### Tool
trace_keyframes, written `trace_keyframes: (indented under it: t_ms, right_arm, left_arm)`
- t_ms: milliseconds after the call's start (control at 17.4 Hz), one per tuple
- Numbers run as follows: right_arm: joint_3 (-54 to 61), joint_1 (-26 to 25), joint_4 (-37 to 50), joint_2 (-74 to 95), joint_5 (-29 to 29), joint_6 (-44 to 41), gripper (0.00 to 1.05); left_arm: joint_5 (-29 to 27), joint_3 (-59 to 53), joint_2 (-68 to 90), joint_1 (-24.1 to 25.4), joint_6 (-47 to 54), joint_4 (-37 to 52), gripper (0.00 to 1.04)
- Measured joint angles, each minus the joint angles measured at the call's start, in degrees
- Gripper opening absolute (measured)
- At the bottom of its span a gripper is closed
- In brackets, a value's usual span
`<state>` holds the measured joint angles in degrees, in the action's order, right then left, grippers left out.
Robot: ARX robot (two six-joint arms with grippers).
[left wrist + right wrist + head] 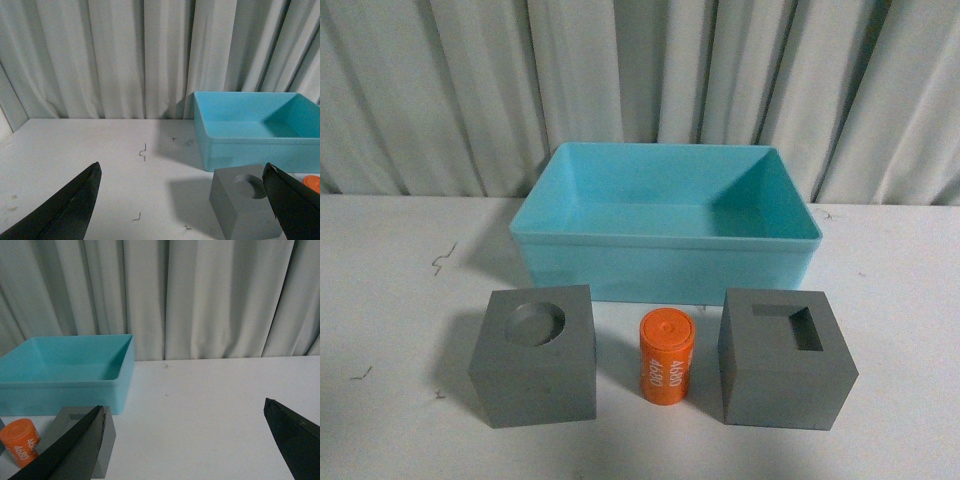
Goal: Place gray and orange parts in blue box
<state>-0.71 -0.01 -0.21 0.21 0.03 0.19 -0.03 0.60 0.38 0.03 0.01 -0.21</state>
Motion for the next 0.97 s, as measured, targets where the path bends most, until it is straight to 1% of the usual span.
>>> trace_keyframes:
  t_ms: [975]
  right_arm:
    - [0.00, 0.00, 0.00, 0.00, 0.00, 0.00, 0.98]
  left_arm:
    - [0.00, 0.00, 0.00, 0.00, 0.00, 0.00, 0.98]
